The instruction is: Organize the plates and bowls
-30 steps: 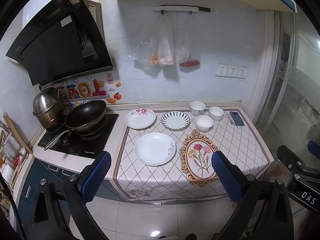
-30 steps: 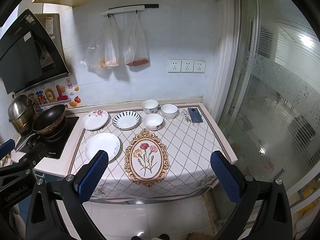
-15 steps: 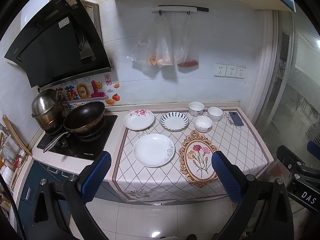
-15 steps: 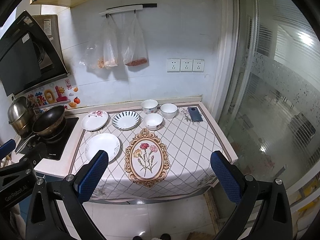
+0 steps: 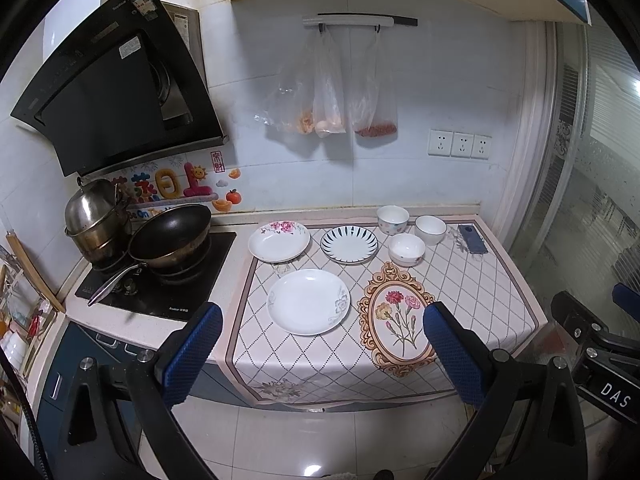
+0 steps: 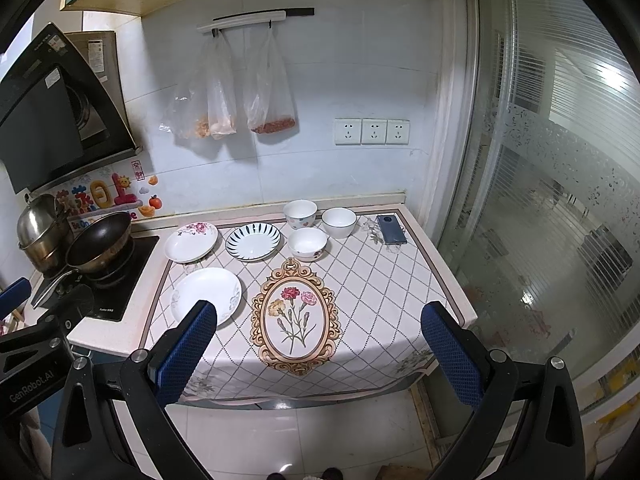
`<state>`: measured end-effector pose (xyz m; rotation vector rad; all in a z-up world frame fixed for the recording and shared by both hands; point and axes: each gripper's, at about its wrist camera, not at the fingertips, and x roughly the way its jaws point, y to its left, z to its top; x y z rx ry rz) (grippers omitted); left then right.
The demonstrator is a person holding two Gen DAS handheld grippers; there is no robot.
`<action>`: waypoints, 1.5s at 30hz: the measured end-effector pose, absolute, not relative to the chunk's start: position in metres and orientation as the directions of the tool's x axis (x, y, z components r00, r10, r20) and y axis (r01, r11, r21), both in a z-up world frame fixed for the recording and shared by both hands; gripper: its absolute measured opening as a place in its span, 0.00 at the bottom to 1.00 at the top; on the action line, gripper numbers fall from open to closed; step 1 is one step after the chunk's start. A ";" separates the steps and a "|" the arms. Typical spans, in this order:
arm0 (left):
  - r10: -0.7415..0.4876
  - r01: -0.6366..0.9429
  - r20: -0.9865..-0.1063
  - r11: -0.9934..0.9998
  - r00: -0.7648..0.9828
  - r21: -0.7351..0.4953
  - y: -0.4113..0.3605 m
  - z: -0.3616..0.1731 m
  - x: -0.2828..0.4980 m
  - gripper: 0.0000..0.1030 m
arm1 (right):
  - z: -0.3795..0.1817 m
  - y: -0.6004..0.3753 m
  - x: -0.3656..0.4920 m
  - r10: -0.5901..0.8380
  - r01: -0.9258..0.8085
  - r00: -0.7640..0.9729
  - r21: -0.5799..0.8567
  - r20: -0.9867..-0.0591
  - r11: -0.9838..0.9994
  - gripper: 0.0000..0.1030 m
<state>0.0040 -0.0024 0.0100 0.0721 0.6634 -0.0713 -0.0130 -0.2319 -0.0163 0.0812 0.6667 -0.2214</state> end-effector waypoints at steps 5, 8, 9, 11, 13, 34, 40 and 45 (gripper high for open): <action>-0.042 0.087 -0.615 0.995 0.788 0.044 -0.003 0.013 0.006 1.00 | -0.015 -0.231 -0.013 -0.175 0.226 0.764 0.003 -0.620 0.974 1.00; -0.043 0.088 -0.614 0.995 0.788 0.043 -0.002 0.013 0.005 1.00 | -0.014 -0.230 -0.013 -0.172 0.223 0.767 0.005 -0.619 0.975 1.00; -0.043 0.088 -0.613 0.995 0.789 0.043 -0.002 0.013 0.005 1.00 | -0.014 -0.230 -0.013 -0.170 0.222 0.766 0.006 -0.619 0.975 1.00; -0.042 0.087 -0.613 0.995 0.789 0.045 -0.002 0.013 0.006 1.00 | -0.014 -0.229 -0.013 -0.170 0.222 0.766 0.006 -0.620 0.975 1.00; -0.043 0.087 -0.613 0.995 0.789 0.042 -0.002 0.012 0.004 1.00 | -0.015 -0.229 -0.014 -0.171 0.221 0.767 0.005 -0.618 0.975 1.00; -0.014 0.057 -0.579 0.997 0.815 0.056 0.034 -0.003 0.036 1.00 | -0.025 -0.220 0.004 -0.187 0.257 0.804 0.048 -0.564 0.965 1.00; 0.077 -0.029 -0.655 0.996 0.752 0.083 0.072 -0.059 0.106 1.00 | -0.076 -0.217 0.054 -0.043 0.198 0.774 0.177 -0.631 0.964 1.00; 0.071 -0.058 -0.799 0.997 0.598 0.045 0.098 -0.130 0.178 0.98 | -0.147 -0.214 0.131 0.150 0.122 0.689 0.318 -0.709 0.940 1.00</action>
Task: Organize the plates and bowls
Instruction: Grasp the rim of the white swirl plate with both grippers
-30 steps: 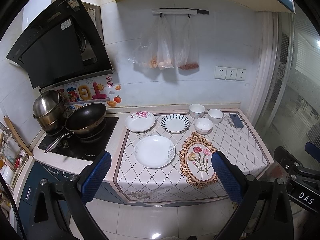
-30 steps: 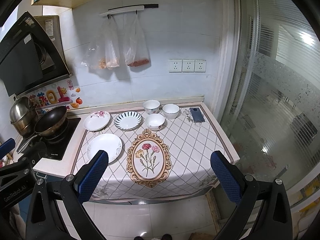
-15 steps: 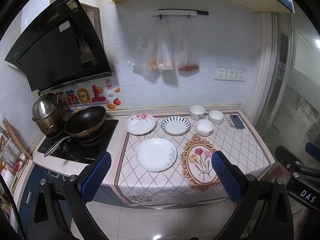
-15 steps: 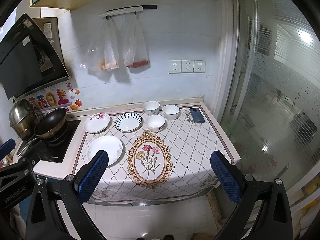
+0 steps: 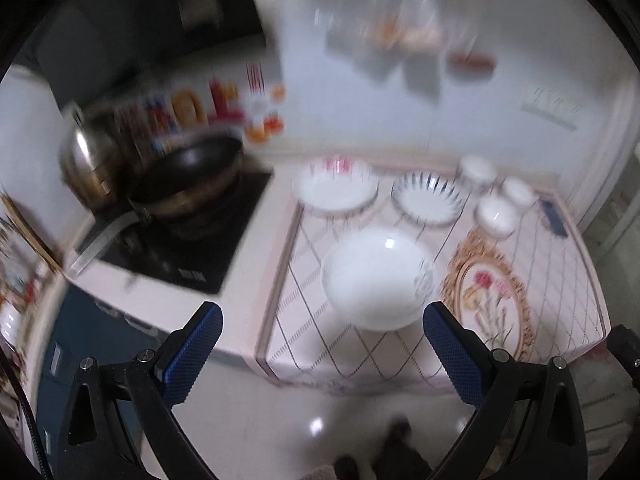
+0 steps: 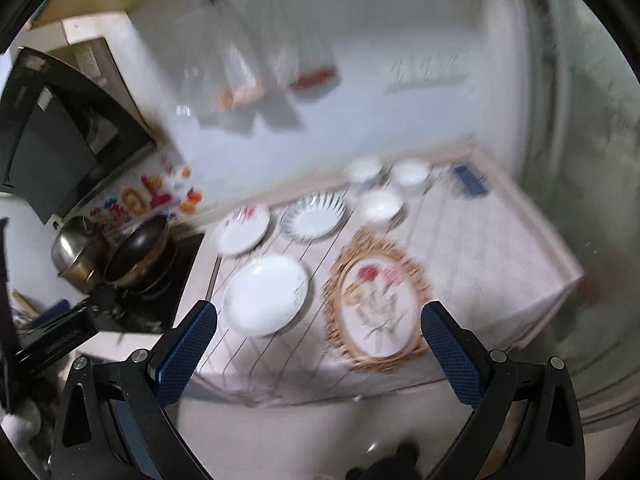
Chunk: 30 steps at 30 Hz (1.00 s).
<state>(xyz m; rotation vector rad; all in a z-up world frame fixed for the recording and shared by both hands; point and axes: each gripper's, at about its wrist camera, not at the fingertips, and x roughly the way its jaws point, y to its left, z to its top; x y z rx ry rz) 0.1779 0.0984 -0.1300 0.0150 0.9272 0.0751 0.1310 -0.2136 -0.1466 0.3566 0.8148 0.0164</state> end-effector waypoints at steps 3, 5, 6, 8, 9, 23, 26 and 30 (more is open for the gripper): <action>0.039 -0.072 -0.860 0.997 0.509 0.002 0.110 -0.174 0.219 0.98 | -0.190 -0.216 0.175 0.236 0.097 0.631 0.376 -0.739 0.921 0.99; -0.018 -0.091 -0.907 0.994 0.422 -0.061 0.118 -0.211 0.250 0.98 | -0.227 -0.214 0.215 0.295 0.072 0.577 0.408 -0.761 0.910 0.97; -0.057 -0.105 -0.924 0.989 0.377 -0.104 0.121 -0.230 0.265 0.95 | -0.242 -0.215 0.228 0.312 0.067 0.556 0.415 -0.771 0.907 0.96; -0.077 -0.136 -0.940 0.982 0.331 -0.128 0.124 -0.255 0.282 0.93 | -0.278 -0.216 0.266 0.358 0.066 0.489 0.442 -0.796 0.894 0.90; -0.075 -0.143 -0.944 0.982 0.321 -0.126 0.123 -0.265 0.290 0.92 | -0.296 -0.217 0.285 0.377 0.067 0.452 0.452 -0.809 0.890 0.88; -0.109 -0.153 -0.982 0.979 0.154 -0.133 0.117 -0.368 0.371 0.51 | -0.427 -0.191 0.424 0.526 -0.003 0.172 0.534 -0.833 0.846 0.59; -0.125 -0.164 -0.982 0.975 0.142 -0.148 0.117 -0.375 0.373 0.36 | -0.436 -0.186 0.437 0.557 -0.016 0.154 0.561 -0.816 0.828 0.32; -0.140 -0.184 -0.975 0.968 0.170 -0.172 0.122 -0.370 0.369 0.32 | -0.443 -0.182 0.447 0.555 -0.024 0.160 0.559 -0.816 0.829 0.11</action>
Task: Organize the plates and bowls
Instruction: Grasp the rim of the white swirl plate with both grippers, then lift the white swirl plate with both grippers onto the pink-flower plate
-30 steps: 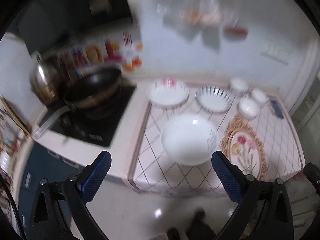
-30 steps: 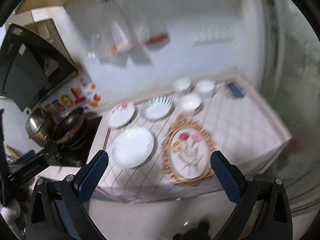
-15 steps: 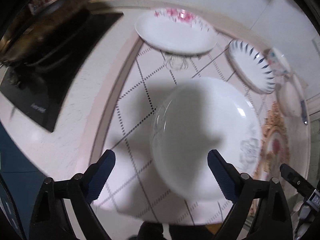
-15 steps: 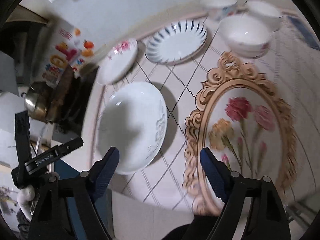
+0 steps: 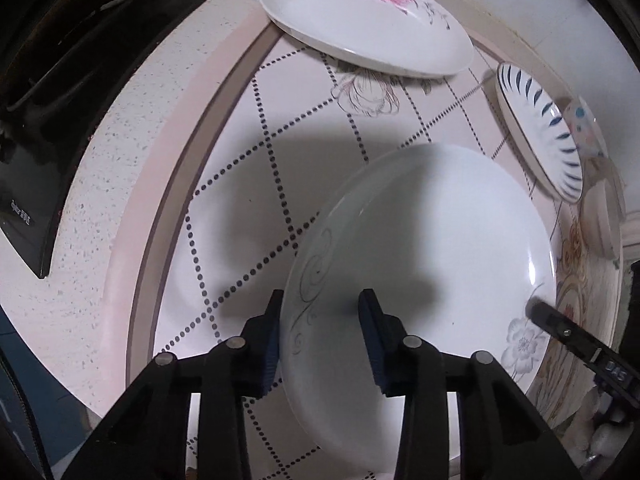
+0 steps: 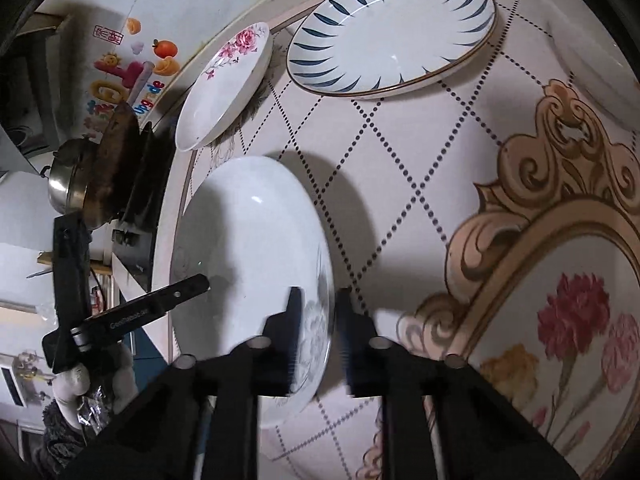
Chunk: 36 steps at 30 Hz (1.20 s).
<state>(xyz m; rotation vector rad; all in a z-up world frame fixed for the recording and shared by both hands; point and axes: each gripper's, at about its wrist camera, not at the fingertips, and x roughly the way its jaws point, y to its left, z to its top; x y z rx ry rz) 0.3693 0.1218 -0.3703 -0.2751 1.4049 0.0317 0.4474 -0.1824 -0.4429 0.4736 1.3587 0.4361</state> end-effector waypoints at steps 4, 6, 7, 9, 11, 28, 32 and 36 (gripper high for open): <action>-0.132 -0.184 -0.973 0.969 0.188 -0.167 0.122 -0.365 0.364 0.31 | -0.447 -0.180 0.451 0.555 -0.027 0.164 0.559 -0.815 0.829 0.07; -0.131 -0.182 -0.972 0.969 0.195 -0.167 0.118 -0.362 0.363 0.31 | -0.445 -0.179 0.451 0.546 -0.037 0.164 0.548 -0.821 0.835 0.07; -0.135 -0.178 -0.971 0.969 0.200 -0.171 0.117 -0.362 0.366 0.31 | -0.444 -0.180 0.450 0.546 -0.034 0.167 0.548 -0.821 0.836 0.08; -0.144 -0.164 -0.968 0.970 0.207 -0.179 0.112 -0.355 0.363 0.31 | -0.441 -0.183 0.451 0.548 -0.030 0.171 0.552 -0.819 0.834 0.08; -0.151 -0.140 -0.964 0.973 0.217 -0.183 0.102 -0.347 0.358 0.31 | -0.436 -0.190 0.449 0.545 -0.031 0.180 0.549 -0.819 0.835 0.08; -0.229 0.078 -0.950 0.973 0.212 -0.217 -0.020 -0.347 0.378 0.31 | -0.406 -0.320 0.404 0.444 0.093 0.300 0.489 -0.844 0.867 0.08; -0.220 0.107 -0.955 0.973 0.198 -0.202 -0.039 -0.355 0.380 0.31 | -0.411 -0.343 0.394 0.425 0.123 0.305 0.477 -0.853 0.870 0.08; -0.204 0.127 -0.961 0.975 0.185 -0.183 -0.054 -0.362 0.384 0.31 | -0.417 -0.355 0.388 0.417 0.145 0.310 0.477 -0.854 0.867 0.08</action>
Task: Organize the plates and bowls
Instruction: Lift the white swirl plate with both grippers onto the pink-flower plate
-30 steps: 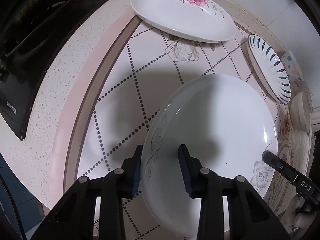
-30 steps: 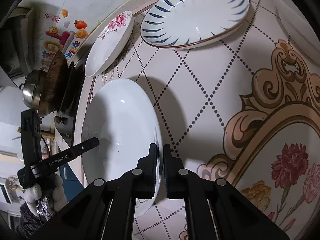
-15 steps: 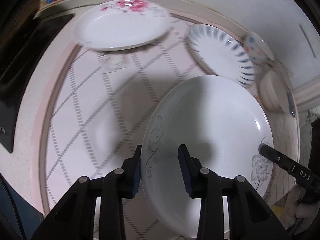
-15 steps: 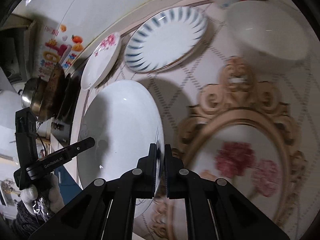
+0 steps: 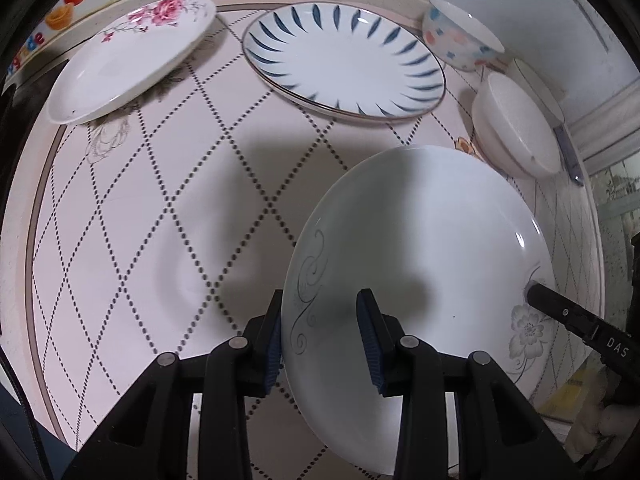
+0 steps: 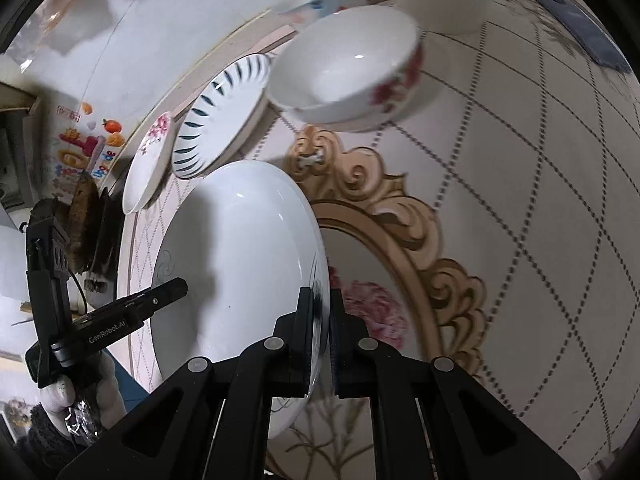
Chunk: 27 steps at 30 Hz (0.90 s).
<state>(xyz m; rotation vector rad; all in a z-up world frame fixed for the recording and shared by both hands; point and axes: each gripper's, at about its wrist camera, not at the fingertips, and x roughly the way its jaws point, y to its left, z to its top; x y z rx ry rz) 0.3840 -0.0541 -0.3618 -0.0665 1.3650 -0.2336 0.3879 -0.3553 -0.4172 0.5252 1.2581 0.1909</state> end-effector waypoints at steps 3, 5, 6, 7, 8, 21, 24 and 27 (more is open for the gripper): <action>-0.181 0.133 -0.967 0.978 0.181 -0.159 -0.060 -0.366 0.385 0.31 | -0.421 -0.360 0.386 0.419 0.152 0.311 0.480 -0.853 0.864 0.08; -0.173 0.131 -0.969 0.980 0.175 -0.151 -0.062 -0.369 0.384 0.31 | -0.423 -0.361 0.385 0.424 0.154 0.310 0.485 -0.851 0.861 0.08; -0.174 0.130 -0.969 0.980 0.176 -0.152 -0.063 -0.369 0.383 0.31 | -0.424 -0.361 0.385 0.424 0.152 0.307 0.484 -0.852 0.862 0.08; -0.170 0.133 -0.969 0.980 0.178 -0.147 -0.064 -0.368 0.382 0.31 | -0.425 -0.361 0.385 0.422 0.149 0.305 0.480 -0.854 0.864 0.08; -0.163 0.136 -0.971 0.981 0.177 -0.140 -0.065 -0.368 0.382 0.31 | -0.425 -0.361 0.385 0.424 0.149 0.306 0.483 -0.853 0.863 0.08; -0.160 0.144 -0.972 0.980 0.169 -0.137 -0.068 -0.369 0.381 0.31 | -0.425 -0.358 0.384 0.427 0.185 0.296 0.490 -0.855 0.852 0.08; -0.164 0.162 -0.974 0.977 0.155 -0.139 -0.068 -0.368 0.384 0.31 | -0.425 -0.358 0.383 0.423 0.203 0.291 0.487 -0.858 0.849 0.09; -0.169 0.183 -0.974 0.973 0.154 -0.140 -0.059 -0.361 0.387 0.31 | -0.424 -0.359 0.383 0.427 0.238 0.268 0.489 -0.864 0.839 0.11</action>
